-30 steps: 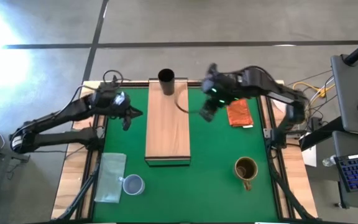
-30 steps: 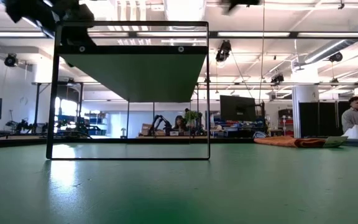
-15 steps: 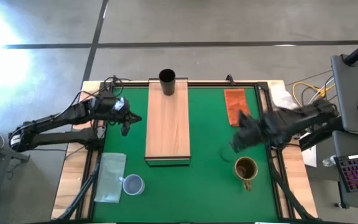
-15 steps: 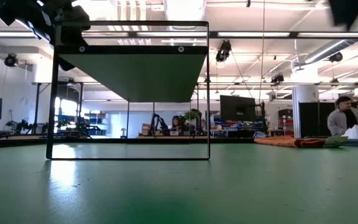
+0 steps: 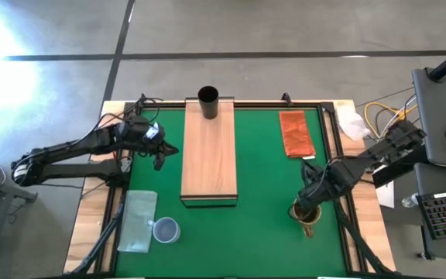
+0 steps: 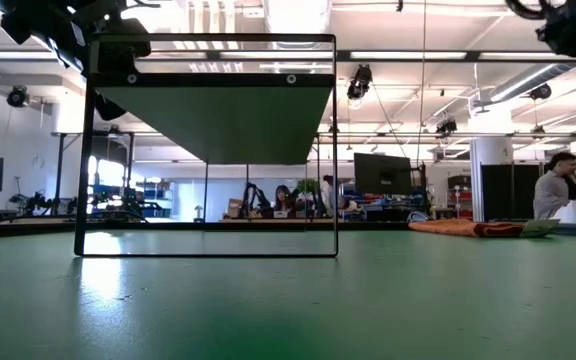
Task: Stack small to large cups/mugs on shelf
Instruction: Put the brown-blue mug on the shelf
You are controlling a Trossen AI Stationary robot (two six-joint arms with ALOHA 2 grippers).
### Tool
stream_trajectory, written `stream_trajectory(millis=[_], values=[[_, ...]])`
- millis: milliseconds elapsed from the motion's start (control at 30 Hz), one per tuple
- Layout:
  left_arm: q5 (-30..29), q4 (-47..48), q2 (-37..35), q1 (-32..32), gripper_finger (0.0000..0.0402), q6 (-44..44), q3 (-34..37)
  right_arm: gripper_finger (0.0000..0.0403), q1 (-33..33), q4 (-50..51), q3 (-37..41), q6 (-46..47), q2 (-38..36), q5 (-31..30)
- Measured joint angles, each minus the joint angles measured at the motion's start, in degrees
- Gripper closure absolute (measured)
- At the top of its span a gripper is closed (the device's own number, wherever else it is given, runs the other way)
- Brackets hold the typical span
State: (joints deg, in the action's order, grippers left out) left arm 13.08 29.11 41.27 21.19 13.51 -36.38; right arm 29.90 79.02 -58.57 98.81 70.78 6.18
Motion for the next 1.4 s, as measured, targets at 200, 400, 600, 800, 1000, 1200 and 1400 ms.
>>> stream_trajectory(millis=[200,400,600,800,1000,1200,1400], values=[[0.11,-0.18,1.2,0.02,0.0398,1.17,0.0,0.0223,3.19,-1.61,0.64,3.23,-0.09,-0.22],[0.1,-0.31,3.87,0.02,0.0398,1.15,-0.02,0.0203,5.84,-5.18,5.07,7.76,-0.04,-0.71],[0.1,-0.74,6.06,0.02,0.0398,0.89,-0.26,0.0221,5.92,-11.8,10.72,8.09,0.26,-2.73],[-0.3,-1.65,5.34,0.03,0.0398,-0.69,-1.44,0.0315,5.78,-19.76,15.04,5.99,0.18,-2.59],[-3.37,-1.56,2.93,0.06,0.0398,-0.43,-1.54,0.0377,2.73,-19.18,14.26,-2.54,-0.13,-1.24],[-3.72,-1.52,2.11,0.06,0.0398,-0.32,-1.44,0.0377,-7.4,-13.9,4.49,-19.81,0.43,-2.76],[-4.72,-1.52,3.3,0.06,0.0398,-0.27,-1.59,0.0377,-18.56,-4.88,-12.87,-35.22,3.42,-7.71]])
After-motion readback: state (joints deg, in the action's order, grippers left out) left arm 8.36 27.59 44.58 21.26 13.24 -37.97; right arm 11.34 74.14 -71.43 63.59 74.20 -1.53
